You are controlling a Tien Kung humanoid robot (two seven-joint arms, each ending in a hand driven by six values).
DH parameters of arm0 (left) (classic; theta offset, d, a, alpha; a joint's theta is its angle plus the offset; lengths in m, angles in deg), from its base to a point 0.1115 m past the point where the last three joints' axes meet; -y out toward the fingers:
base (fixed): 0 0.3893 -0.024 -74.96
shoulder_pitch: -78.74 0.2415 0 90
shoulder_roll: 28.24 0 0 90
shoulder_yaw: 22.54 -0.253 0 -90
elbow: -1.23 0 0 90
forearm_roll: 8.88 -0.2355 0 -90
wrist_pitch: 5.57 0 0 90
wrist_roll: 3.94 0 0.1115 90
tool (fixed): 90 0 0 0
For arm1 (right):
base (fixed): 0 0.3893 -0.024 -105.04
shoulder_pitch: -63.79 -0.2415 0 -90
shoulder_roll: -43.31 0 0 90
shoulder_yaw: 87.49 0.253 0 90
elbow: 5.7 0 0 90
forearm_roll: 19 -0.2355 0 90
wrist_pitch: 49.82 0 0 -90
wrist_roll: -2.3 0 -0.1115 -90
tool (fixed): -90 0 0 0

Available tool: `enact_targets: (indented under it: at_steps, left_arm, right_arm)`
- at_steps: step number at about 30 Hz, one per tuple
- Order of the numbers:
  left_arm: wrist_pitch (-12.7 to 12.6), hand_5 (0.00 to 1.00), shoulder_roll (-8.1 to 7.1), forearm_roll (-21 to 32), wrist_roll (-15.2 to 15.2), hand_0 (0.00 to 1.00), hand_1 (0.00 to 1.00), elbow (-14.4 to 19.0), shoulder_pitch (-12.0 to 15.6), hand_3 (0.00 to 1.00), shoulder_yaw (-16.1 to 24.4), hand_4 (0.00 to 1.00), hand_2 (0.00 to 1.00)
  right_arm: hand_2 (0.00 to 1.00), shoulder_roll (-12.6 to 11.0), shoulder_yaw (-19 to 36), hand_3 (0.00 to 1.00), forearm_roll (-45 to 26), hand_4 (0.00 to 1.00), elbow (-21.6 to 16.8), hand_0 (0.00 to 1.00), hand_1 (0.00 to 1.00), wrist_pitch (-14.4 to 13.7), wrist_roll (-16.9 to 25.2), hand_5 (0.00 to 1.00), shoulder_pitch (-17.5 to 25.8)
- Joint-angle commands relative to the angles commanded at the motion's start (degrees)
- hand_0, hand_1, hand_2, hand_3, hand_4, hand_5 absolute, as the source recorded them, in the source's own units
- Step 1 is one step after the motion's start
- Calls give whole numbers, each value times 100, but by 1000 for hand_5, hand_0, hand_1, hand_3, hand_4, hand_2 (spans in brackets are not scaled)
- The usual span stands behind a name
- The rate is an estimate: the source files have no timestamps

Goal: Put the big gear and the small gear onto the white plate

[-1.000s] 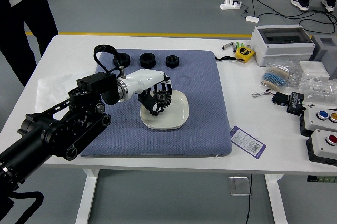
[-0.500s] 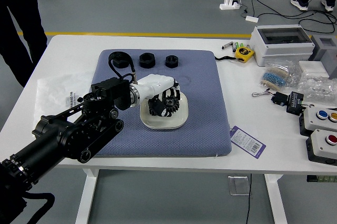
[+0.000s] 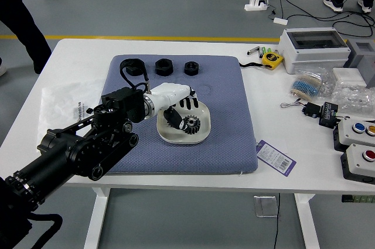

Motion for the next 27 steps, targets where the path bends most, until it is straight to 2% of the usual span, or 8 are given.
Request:
enact_targets:
  at_steps: [10, 12, 17, 18, 19, 23, 24, 27]
  left_arm:
    - [-279, 254, -22, 34, -82, 539, 674, 37, 45, 861, 96, 998, 750]
    - [-394, 271, -51, 14, -96, 535, 668, 109, 91, 851, 225, 998, 743]
    - [-684, 271, -84, 2, -153, 535, 668, 319, 317, 851, 796, 998, 743]
    - [-776, 246, -85, 29, -170, 511, 634, 391, 414, 746, 969, 916, 694]
    - [-873, 246, -80, 97, -179, 511, 634, 472, 536, 746, 1171, 916, 694]
    - [-1176, 246, -56, 736, -138, 511, 634, 735, 988, 746, 2028, 916, 694]
    - [-1207, 254, -56, 916, -124, 468, 563, 776, 1066, 650, 2198, 846, 598]
    - [-1150, 254, -97, 1539, 26, 468, 563, 1025, 1389, 650, 2720, 846, 598]
  right_arm:
    - [738, 13, 15, 586, 13, 804, 1, 684, 659, -8, -6, 715, 51]
    - [738, 15, 18, 587, 12, 805, 3, 684, 659, -5, -4, 715, 63]
    - [738, 19, 16, 587, 15, 805, 9, 684, 659, 2, 2, 715, 86]
    - [738, 21, 8, 586, 5, 805, 11, 685, 659, 4, 7, 715, 93]
    - [738, 22, 0, 586, -14, 805, 13, 685, 659, 7, 13, 715, 99]
    - [738, 26, -48, 586, -117, 805, 22, 685, 659, 16, 47, 715, 113]
    - [738, 26, -55, 586, -127, 805, 23, 685, 658, 17, 50, 714, 114]
    - [738, 25, -87, 586, -198, 805, 32, 685, 658, 21, 74, 714, 115]
